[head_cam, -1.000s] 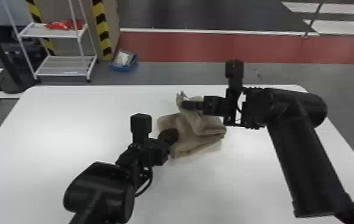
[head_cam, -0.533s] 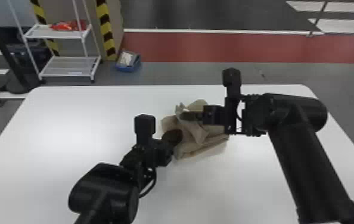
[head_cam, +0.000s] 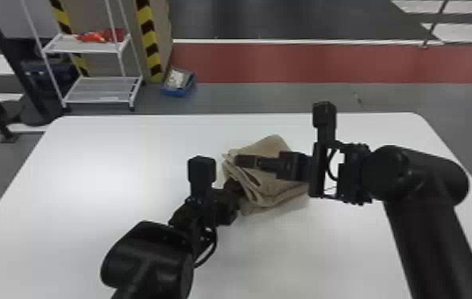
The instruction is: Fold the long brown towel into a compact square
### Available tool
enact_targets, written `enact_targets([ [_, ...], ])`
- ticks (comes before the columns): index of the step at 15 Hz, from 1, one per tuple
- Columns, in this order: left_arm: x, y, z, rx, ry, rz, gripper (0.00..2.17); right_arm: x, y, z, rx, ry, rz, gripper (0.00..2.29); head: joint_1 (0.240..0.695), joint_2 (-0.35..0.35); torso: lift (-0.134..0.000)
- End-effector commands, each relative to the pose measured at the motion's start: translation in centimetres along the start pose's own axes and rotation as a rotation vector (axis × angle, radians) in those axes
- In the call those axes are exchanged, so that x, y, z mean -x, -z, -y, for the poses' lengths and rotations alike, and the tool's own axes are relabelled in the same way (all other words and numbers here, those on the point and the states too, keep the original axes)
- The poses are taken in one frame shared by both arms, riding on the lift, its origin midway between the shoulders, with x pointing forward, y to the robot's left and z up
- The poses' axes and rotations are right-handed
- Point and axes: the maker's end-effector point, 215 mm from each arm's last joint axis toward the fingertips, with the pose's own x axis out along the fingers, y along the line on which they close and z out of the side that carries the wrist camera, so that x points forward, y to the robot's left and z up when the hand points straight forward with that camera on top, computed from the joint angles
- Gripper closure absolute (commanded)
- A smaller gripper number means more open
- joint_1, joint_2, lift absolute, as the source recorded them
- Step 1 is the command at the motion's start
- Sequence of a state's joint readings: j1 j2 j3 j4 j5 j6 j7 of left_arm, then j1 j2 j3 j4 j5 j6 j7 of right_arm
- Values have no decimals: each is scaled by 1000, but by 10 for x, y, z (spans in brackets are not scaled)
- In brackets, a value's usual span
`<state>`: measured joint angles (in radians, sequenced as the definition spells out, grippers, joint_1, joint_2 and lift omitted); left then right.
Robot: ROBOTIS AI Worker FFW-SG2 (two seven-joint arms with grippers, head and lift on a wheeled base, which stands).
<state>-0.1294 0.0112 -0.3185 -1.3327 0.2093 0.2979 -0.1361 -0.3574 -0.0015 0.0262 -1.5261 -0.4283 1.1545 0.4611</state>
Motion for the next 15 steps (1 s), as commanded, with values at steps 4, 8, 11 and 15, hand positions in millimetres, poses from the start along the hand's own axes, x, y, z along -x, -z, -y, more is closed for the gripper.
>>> enact_targets([
  [4,2,0,1,-2,-9,2,2138,66,11,35,-36,76,103,721,695,-25,-123],
  [8,8,4,1,5,-12,-2,2138,131,52,78,-30,193,82,2128,695,-96,-123],
  [11,8,6,3,5,-14,-8,2138,164,54,88,29,263,154,2128,695,-147,-123],
  [15,10,1,5,4,-13,3,2135,164,54,122,12,303,155,2128,695,-196,-123],
])
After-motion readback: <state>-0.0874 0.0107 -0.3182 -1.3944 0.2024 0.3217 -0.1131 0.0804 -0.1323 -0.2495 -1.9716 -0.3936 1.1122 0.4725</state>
